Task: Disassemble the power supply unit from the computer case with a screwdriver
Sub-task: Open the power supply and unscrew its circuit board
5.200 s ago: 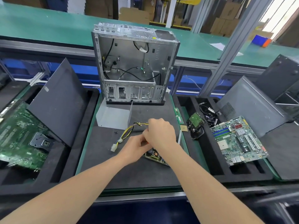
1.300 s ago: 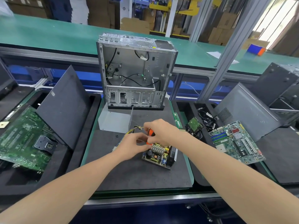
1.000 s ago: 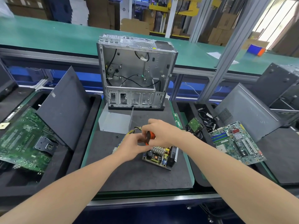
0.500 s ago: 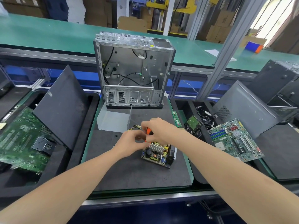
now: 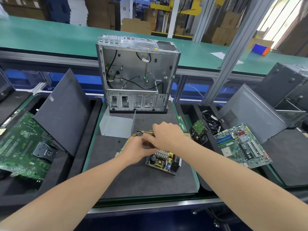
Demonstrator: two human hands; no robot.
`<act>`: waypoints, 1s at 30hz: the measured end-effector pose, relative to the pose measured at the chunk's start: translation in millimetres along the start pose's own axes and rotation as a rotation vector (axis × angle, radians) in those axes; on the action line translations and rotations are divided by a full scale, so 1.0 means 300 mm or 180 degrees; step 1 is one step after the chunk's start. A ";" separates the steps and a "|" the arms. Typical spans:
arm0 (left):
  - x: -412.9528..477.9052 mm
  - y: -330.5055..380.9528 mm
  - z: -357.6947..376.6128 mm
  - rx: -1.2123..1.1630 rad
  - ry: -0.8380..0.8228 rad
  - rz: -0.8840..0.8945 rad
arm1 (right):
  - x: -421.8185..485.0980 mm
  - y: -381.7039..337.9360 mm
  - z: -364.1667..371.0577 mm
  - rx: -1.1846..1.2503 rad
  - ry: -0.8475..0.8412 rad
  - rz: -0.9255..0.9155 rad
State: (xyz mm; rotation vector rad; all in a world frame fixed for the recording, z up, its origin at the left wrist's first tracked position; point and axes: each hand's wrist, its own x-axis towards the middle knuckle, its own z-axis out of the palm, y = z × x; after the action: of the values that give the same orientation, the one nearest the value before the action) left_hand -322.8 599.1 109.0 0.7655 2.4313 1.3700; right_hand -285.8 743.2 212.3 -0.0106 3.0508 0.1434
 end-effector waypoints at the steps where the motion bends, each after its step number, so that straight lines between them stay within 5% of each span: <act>1: 0.000 0.001 -0.001 -0.0004 0.0000 0.0041 | 0.004 -0.010 0.004 0.0067 -0.0054 0.0072; 18: 0.004 -0.027 -0.025 -0.0061 -0.0098 0.0054 | 0.030 0.067 -0.016 0.1001 -0.0762 -0.1070; 25: -0.004 -0.015 -0.012 -0.0066 0.0047 0.0042 | 0.006 -0.008 0.033 0.0029 0.0175 0.0121; 30: -0.006 -0.022 -0.018 -0.0105 -0.0009 0.0088 | 0.021 0.001 0.025 0.0594 -0.0180 -0.0150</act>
State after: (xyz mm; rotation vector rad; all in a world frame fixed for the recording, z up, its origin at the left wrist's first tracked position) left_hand -325.9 591.4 106.3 0.7952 2.3983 1.4145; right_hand -291.4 744.0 204.3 -0.0648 2.9914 -0.1417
